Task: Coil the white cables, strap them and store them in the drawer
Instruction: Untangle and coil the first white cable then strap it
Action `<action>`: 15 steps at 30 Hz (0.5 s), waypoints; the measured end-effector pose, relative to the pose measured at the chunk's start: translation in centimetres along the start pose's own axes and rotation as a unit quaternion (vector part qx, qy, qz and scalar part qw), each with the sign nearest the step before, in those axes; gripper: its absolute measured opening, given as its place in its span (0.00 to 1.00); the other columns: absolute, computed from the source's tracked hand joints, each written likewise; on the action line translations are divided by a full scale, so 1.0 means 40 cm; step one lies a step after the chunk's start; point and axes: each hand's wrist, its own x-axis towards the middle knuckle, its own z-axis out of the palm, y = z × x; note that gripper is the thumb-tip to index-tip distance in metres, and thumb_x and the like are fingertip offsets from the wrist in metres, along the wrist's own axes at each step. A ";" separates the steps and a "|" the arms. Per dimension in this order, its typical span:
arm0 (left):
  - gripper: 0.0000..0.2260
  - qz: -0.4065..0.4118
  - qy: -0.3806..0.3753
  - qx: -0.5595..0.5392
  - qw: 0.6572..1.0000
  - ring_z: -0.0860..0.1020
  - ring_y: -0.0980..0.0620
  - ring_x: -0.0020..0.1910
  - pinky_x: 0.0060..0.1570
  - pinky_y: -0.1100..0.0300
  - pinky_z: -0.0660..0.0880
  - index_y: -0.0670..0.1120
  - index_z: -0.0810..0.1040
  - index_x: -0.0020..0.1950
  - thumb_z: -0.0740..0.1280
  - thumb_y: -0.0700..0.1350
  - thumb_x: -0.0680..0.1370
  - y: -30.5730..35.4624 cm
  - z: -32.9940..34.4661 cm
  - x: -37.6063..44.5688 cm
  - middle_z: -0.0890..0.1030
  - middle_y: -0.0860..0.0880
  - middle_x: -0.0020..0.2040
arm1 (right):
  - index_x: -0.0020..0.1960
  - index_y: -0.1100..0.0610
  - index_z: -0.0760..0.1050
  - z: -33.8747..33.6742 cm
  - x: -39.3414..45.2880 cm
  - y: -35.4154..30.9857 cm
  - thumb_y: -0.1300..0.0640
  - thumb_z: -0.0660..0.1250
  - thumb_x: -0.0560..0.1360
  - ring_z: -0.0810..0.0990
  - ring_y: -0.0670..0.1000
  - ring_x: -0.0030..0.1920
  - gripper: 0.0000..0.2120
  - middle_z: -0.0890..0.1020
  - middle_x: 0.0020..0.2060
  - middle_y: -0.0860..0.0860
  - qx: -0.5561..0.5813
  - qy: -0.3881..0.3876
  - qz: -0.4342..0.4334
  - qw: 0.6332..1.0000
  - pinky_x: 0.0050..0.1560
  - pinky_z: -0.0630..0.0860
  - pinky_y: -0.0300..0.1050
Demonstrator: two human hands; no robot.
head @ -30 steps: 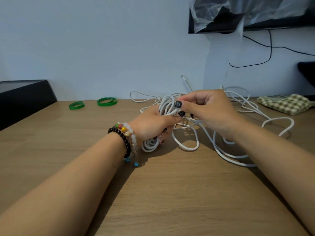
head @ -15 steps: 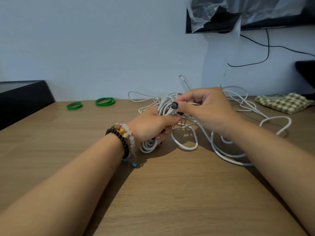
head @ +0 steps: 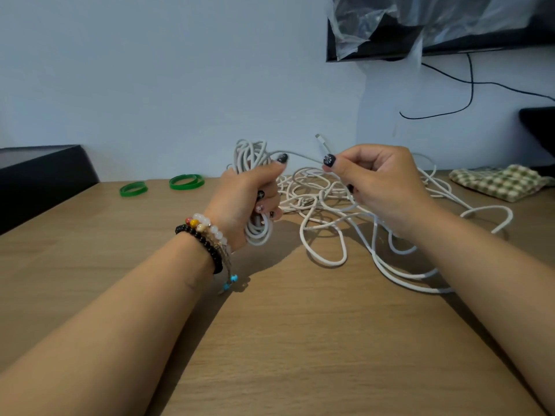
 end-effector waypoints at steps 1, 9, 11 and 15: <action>0.06 0.019 -0.009 0.017 1.000 0.59 0.56 0.20 0.24 0.65 0.64 0.45 0.72 0.42 0.65 0.40 0.79 -0.003 0.000 0.000 0.61 0.53 0.24 | 0.43 0.63 0.82 0.004 -0.001 0.002 0.63 0.69 0.75 0.67 0.41 0.21 0.04 0.74 0.20 0.42 0.007 0.000 0.003 1.000 0.24 0.63 0.30; 0.08 0.022 -0.082 0.028 0.996 0.60 0.57 0.20 0.25 0.63 0.64 0.45 0.81 0.52 0.63 0.42 0.80 -0.003 0.015 -0.014 0.61 0.53 0.24 | 0.37 0.56 0.81 0.034 -0.022 -0.002 0.62 0.69 0.75 0.66 0.41 0.23 0.08 0.73 0.21 0.44 0.018 -0.032 0.022 0.999 0.24 0.63 0.31; 0.09 0.030 -0.062 0.037 0.997 0.60 0.58 0.20 0.24 0.64 0.64 0.42 0.81 0.50 0.61 0.41 0.80 0.006 0.016 -0.015 0.62 0.54 0.23 | 0.37 0.56 0.81 0.041 -0.029 -0.001 0.62 0.69 0.75 0.66 0.41 0.22 0.08 0.73 0.22 0.47 0.029 -0.057 0.032 0.997 0.23 0.63 0.32; 0.08 0.047 -0.039 0.047 0.997 0.61 0.57 0.19 0.24 0.64 0.64 0.41 0.77 0.43 0.62 0.41 0.80 0.006 0.017 -0.013 0.64 0.53 0.22 | 0.38 0.58 0.82 0.053 -0.039 0.003 0.61 0.67 0.77 0.66 0.43 0.23 0.10 0.73 0.25 0.52 0.029 -0.114 0.039 0.992 0.24 0.63 0.32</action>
